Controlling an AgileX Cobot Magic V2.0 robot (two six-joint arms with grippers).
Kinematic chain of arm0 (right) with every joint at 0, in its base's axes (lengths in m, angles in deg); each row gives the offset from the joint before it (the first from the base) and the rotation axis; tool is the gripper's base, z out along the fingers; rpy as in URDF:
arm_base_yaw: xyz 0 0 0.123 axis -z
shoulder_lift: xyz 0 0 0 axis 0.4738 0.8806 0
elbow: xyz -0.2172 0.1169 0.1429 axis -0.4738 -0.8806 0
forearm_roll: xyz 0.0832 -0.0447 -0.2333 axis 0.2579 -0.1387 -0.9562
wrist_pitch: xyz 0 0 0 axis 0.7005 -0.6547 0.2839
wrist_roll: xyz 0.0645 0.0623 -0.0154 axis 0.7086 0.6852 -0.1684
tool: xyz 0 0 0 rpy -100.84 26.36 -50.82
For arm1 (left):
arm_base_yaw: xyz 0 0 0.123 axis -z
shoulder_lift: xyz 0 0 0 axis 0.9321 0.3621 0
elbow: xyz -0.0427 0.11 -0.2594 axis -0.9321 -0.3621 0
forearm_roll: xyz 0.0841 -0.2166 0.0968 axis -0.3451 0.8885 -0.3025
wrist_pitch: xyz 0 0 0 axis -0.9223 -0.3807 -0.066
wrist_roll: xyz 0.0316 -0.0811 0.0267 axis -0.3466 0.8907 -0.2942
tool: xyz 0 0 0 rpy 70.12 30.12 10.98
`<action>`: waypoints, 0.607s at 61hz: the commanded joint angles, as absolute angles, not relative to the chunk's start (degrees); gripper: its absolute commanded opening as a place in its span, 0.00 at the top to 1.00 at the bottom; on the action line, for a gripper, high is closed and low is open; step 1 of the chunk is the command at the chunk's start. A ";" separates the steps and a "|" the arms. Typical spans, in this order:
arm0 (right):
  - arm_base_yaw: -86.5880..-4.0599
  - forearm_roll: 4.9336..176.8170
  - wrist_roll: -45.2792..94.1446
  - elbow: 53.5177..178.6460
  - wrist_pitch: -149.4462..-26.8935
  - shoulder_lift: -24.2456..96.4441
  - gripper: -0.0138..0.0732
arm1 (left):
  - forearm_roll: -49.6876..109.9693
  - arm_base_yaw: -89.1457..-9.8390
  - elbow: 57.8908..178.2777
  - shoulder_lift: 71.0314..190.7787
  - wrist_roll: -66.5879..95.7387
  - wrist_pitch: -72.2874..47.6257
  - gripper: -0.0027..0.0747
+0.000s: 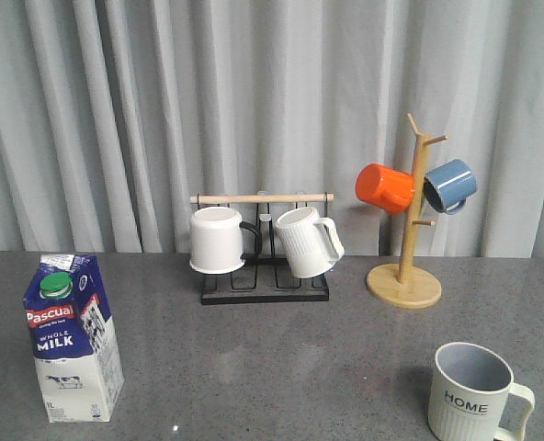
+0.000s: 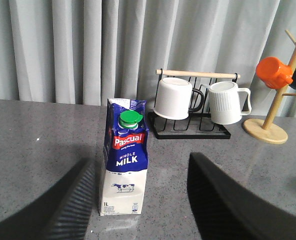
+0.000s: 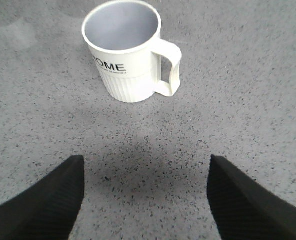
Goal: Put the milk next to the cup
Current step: 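Lower the right gripper toward the handle of the white HOME mug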
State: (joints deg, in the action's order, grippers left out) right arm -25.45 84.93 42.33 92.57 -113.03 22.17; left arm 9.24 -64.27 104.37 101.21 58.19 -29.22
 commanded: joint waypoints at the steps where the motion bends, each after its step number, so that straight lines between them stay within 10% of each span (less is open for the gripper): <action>1: -25.00 86.51 40.67 92.89 -103.96 24.32 0.27 | 9.43 -64.18 106.16 101.87 58.22 -25.47 0.44; 37: -25.00 86.10 38.12 92.95 -87.32 43.14 0.27 | 9.43 -64.18 106.16 101.87 58.22 -25.47 0.44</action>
State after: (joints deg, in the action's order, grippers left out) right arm -25.45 86.32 39.23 91.45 -93.42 42.41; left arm 9.18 -64.27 104.41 101.21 58.19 -29.22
